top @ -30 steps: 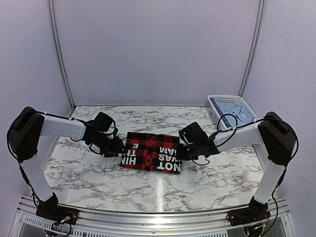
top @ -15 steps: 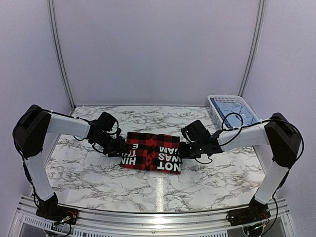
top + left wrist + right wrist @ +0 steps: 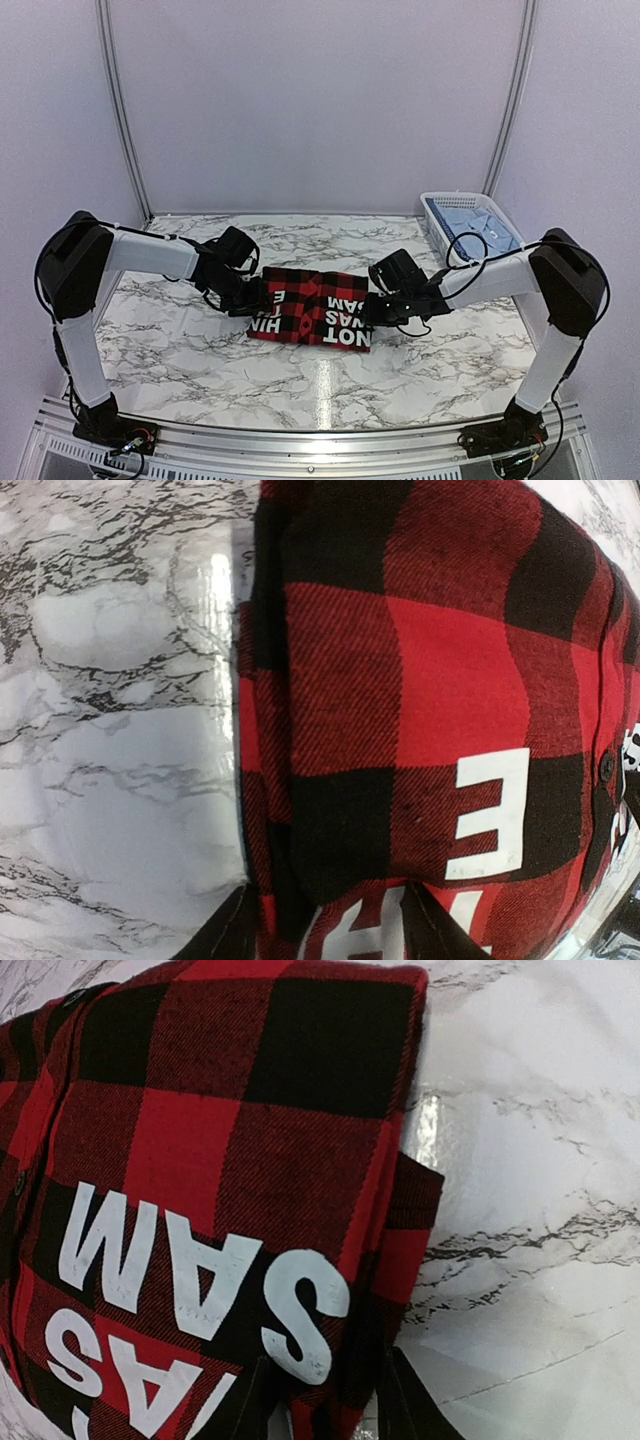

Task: Fold and stack the long sleeve shirts
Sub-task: Pick up the square-folded shirt from the center of the board, then turn over the square-folded shirt at the center of the board.

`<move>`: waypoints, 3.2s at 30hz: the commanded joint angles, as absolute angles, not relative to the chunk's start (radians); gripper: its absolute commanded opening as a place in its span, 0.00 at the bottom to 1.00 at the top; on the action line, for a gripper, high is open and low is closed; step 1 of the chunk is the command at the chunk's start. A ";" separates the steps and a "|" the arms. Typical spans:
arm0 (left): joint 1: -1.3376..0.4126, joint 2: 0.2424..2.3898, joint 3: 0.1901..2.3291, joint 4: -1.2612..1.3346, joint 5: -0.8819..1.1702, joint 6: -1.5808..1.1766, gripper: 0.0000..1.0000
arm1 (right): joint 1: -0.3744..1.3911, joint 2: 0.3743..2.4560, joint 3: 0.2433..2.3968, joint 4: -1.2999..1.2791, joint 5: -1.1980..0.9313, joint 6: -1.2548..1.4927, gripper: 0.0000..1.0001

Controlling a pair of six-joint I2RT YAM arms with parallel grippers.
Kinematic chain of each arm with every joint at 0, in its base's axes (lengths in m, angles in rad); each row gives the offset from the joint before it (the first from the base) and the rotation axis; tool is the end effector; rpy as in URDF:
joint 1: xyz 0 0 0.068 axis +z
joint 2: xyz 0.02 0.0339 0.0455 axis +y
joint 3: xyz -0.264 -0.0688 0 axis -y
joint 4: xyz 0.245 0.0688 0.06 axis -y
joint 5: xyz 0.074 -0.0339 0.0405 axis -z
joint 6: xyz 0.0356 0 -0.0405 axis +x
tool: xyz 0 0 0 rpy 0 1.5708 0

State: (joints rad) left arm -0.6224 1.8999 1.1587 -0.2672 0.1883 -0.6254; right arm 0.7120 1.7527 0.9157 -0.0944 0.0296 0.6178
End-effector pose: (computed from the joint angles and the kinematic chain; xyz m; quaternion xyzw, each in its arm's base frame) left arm 0.3086 -0.2297 0.1500 0.0247 0.9565 -0.2347 0.1715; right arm 0.2594 0.2225 0.1434 -0.0400 0.9484 0.1828 0.2560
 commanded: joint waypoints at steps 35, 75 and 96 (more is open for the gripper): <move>-0.430 1.736 1.102 -0.461 -0.048 -0.435 0.00 | 0.717 1.778 1.011 -0.094 -0.024 0.563 0.58; -0.855 2.511 2.516 -0.836 0.100 -0.627 0.43 | 0.618 1.588 0.911 -0.178 -0.022 0.492 0.61; -0.665 2.058 1.921 -0.645 -0.055 -0.485 0.76 | 0.631 1.776 1.085 -0.145 -0.035 0.525 0.64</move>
State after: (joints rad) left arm -0.7406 2.0666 2.0544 -0.6483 -0.0391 -0.5549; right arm 0.6144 1.7298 1.0134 -0.1711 -0.0429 0.5045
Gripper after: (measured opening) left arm 0.765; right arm 0.639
